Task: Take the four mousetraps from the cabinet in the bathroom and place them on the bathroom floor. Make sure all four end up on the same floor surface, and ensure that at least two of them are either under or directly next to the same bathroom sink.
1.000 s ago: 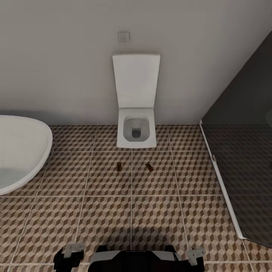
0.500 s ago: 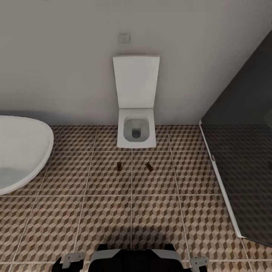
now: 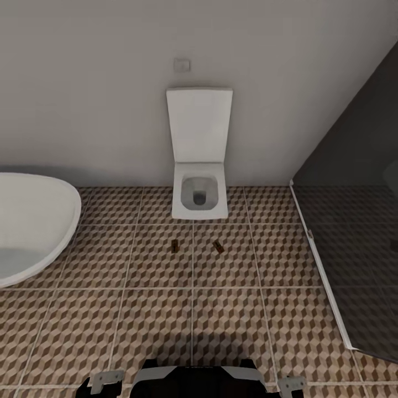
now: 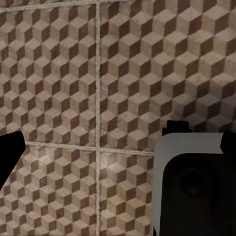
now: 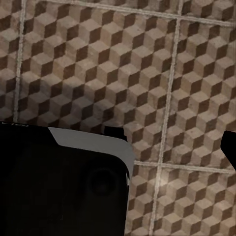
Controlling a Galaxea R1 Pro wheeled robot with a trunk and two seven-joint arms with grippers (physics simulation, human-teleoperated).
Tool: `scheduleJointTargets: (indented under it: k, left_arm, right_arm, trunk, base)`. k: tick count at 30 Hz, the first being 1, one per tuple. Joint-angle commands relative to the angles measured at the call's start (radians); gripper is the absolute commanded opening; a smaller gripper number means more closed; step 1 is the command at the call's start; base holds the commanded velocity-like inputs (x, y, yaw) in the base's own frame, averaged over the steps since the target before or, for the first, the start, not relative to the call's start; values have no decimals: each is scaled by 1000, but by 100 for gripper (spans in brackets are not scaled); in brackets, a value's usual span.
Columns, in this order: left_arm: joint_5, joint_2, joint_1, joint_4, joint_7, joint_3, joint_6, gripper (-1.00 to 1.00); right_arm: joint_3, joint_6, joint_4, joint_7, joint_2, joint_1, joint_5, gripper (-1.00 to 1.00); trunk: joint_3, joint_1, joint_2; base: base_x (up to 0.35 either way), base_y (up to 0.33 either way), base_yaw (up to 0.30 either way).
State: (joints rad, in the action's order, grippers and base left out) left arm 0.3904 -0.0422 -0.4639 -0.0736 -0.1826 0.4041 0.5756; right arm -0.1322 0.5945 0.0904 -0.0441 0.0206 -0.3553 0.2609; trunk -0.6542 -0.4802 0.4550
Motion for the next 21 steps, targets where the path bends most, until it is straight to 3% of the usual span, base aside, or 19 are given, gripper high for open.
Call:
scheduleJointTargets:
  k: [1, 8, 21]
  left_arm:
    - [4, 1, -1, -3, -3, 9, 4, 100]
    - [4, 2, -1, -3, -3, 9, 4, 100]
    - [4, 2, -1, -3, -3, 9, 4, 100]
  right_arm:
    - [-6, 3, -1, -5, 0, -1, 11, 100]
    - [-6, 4, -1, -5, 0, -1, 11, 100]
    - [-6, 4, -3, -5, -1, -1, 11, 100]
  trunk:
    - [4, 3, -6]
    - [37, 30, -55]
    - [58, 30, -55]
  base:
    - [0, 0, 0]
    - [0, 0, 0]
    - [0, 0, 0]
